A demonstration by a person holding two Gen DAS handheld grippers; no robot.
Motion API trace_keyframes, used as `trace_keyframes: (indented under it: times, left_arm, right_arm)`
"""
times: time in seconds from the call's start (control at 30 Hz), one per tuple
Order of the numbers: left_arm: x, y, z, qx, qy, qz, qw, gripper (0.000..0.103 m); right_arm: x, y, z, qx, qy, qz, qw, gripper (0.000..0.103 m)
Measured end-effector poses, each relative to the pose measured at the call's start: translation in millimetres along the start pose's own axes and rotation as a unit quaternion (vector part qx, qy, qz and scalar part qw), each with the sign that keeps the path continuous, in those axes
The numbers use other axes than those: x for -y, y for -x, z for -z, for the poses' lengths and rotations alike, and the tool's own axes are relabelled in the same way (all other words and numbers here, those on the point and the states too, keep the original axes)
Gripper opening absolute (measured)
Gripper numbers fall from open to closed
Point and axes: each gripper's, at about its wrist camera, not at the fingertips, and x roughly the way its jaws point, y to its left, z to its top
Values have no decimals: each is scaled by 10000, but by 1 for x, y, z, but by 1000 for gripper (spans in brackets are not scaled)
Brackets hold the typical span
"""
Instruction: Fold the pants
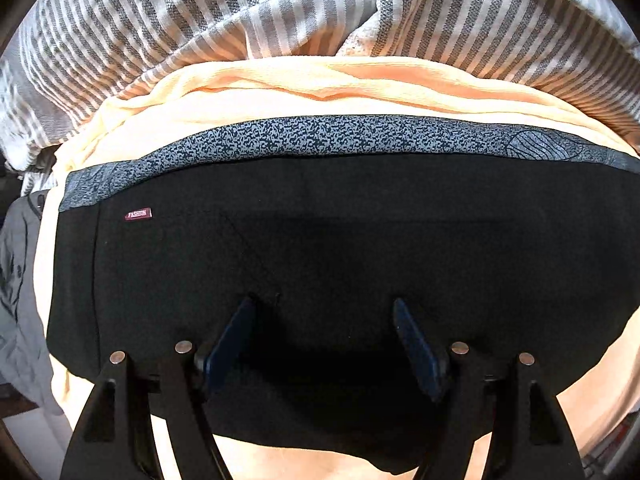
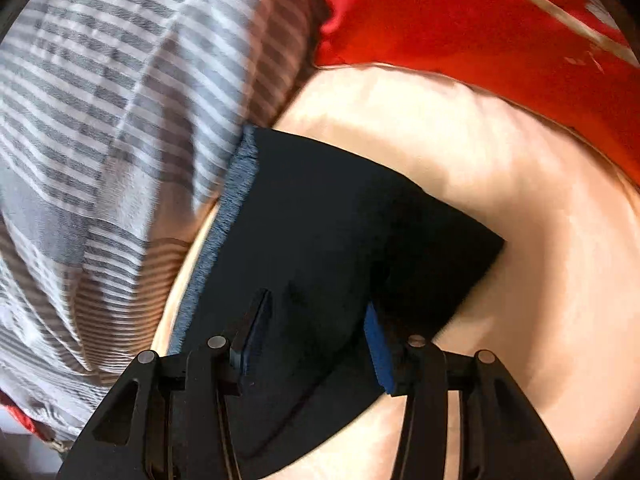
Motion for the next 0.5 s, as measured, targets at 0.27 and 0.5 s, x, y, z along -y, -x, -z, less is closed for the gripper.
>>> trace_keyframes:
  times: [0.27, 0.5]
  left_arm:
    - [34, 37, -5, 116, -137, 151, 9997, 74]
    - [70, 45, -4, 85, -294, 281, 9991, 74]
  right_arm:
    - [-3, 34, -5, -11, 196, -63, 9998, 8]
    - [23, 29, 16, -342, 276, 238, 9988, 22]
